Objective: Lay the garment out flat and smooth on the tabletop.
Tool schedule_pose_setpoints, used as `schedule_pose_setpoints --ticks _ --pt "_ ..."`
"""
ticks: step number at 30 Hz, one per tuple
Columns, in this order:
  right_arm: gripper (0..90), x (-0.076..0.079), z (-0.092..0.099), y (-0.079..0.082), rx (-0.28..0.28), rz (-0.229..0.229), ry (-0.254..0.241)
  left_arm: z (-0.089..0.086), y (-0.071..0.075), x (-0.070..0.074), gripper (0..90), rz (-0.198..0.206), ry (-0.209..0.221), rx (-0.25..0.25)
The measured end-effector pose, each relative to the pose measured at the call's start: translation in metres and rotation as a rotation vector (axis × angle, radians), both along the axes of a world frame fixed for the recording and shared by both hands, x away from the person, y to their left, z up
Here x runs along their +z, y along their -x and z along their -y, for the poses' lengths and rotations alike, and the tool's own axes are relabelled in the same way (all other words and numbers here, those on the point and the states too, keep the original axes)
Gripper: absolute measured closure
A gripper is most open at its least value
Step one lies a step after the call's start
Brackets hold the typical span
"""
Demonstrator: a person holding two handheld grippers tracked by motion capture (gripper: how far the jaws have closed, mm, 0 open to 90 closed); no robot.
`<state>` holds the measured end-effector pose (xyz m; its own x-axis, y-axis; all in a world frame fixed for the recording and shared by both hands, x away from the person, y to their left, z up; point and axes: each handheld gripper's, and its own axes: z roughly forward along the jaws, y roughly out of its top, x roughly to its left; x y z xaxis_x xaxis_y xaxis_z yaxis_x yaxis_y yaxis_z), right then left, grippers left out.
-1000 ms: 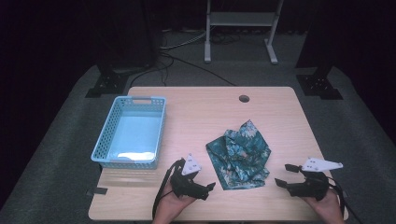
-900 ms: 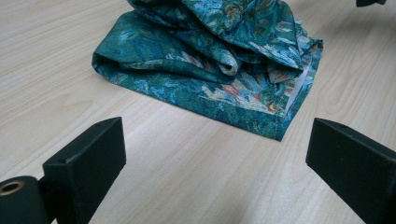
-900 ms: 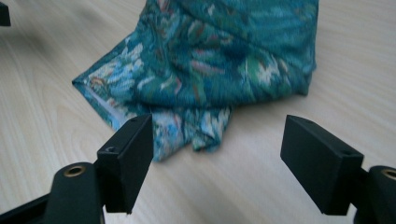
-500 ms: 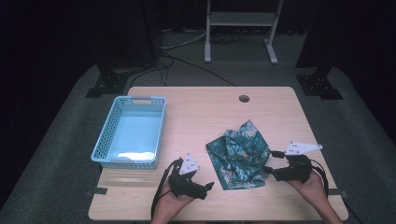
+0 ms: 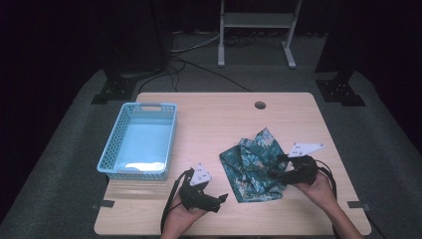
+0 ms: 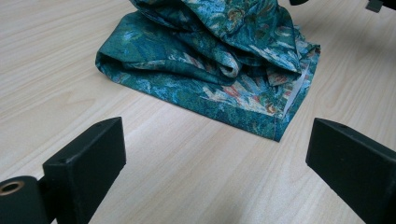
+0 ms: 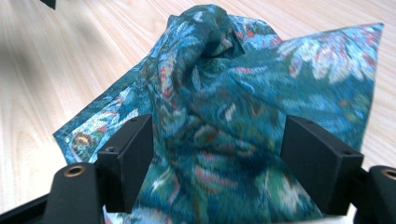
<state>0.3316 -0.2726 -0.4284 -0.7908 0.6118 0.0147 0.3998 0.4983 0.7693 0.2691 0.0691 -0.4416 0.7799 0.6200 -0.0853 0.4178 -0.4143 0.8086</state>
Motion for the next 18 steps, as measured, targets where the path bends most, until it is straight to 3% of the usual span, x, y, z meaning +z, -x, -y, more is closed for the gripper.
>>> schedule_pose_setpoints --ticks 8,18 --pt "25.6 -0.005 -0.016 -0.013 0.03 -0.024 0.043 -0.003 0.0 0.001 4.1 -0.006 0.007 0.003" --pt "35.5 -0.028 -0.029 -0.028 0.08 -0.118 0.116 -0.005 0.001 0.002 4.1 -0.003 0.013 0.008"
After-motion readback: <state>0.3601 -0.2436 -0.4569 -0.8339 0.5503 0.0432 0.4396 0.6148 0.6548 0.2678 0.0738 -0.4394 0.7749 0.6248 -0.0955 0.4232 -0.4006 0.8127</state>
